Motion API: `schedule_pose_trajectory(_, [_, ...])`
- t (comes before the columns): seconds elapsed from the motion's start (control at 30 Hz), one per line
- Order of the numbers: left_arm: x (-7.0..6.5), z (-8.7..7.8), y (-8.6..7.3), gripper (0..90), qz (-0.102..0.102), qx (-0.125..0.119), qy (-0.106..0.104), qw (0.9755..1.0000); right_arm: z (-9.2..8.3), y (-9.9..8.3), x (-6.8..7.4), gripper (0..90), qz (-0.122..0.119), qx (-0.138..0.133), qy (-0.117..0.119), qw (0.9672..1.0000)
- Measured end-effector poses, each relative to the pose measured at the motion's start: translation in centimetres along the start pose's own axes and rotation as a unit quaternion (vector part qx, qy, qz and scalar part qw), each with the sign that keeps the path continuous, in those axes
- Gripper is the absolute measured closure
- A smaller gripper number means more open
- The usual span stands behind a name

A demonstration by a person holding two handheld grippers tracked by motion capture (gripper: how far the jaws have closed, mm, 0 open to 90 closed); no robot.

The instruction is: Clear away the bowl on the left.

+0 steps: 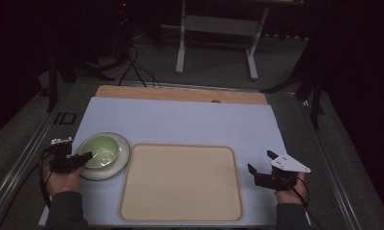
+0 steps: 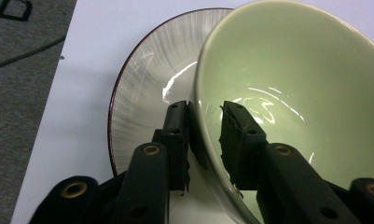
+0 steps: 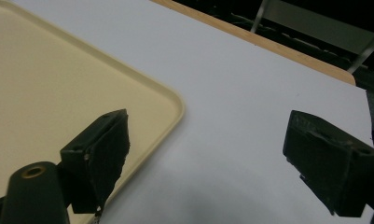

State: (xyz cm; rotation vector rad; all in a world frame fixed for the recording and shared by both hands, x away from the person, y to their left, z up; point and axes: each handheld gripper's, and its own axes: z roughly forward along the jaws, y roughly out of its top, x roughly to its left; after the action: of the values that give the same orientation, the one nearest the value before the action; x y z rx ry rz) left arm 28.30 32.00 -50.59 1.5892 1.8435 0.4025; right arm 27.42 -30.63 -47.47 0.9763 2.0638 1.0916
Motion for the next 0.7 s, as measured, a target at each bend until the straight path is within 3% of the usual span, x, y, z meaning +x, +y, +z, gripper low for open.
schedule_pose_trajectory(0.3, [0.19, -0.18, -0.05, 82.1, -0.023, 0.000, -0.019, 0.9996, 0.01, 0.02, -0.05, 14.0, 0.000, 0.002, -0.001, 1.0000])
schedule_pose_trajectory(0.7, [0.02, -0.63, -0.10, 81.3, -0.016, -0.018, -0.038, 0.9990, -0.06, 0.04, -0.13, 14.0, 0.004, 0.000, 0.000, 1.0000])
